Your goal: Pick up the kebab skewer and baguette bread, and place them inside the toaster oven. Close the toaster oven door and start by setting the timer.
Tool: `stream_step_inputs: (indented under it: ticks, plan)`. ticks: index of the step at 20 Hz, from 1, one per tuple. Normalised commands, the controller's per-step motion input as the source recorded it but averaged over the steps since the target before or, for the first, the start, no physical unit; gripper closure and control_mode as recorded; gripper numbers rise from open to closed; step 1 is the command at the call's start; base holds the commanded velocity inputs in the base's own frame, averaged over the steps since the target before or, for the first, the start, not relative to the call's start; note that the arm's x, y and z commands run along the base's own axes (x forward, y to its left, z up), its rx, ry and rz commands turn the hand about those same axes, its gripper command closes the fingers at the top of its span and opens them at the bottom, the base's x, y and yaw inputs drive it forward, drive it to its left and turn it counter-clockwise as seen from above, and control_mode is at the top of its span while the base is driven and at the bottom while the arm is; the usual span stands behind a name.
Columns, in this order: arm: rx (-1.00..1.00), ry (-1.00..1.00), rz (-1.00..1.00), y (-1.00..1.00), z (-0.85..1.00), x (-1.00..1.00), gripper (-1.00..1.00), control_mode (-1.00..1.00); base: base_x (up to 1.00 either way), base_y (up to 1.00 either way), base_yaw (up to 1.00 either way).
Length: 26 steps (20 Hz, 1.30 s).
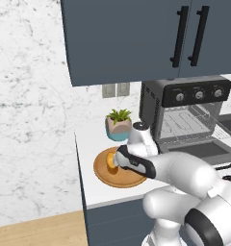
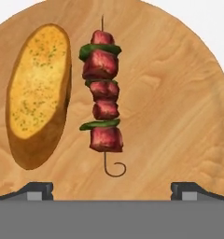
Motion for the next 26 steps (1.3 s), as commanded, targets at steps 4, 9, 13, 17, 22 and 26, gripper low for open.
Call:
stream_step_inputs:
  ticks: [4, 9, 13, 17, 22, 26]
  plan:
    - [0.0, 0.0, 0.0, 0.28, -0.12, 0.04, -1.0, -1.0, 0.0, 0.0, 0.0]
    - [0.0, 0.0, -0.01, -0.04, -0.07, 0.24, -1.0, -1.0, 0.0, 0.0, 0.0]
    - [0.0, 0.0, -0.03, -0.33, -0.01, 0.24, -1.0, -1.0, 0.0, 0.0, 0.0]
    - [0.0, 0.04, -0.03, -0.14, -0.01, 0.07, -1.0, -1.0, 0.0, 0.0, 0.0]
    - [0.0, 0.08, -0.01, 0.0, -0.17, -0.09, -1.0, -1.0, 0.0, 0.0, 0.0]
    - [0.0, 0.06, -0.01, 0.0, -0.13, -0.07, -1.0, -1.0, 0.0, 0.0, 0.0]
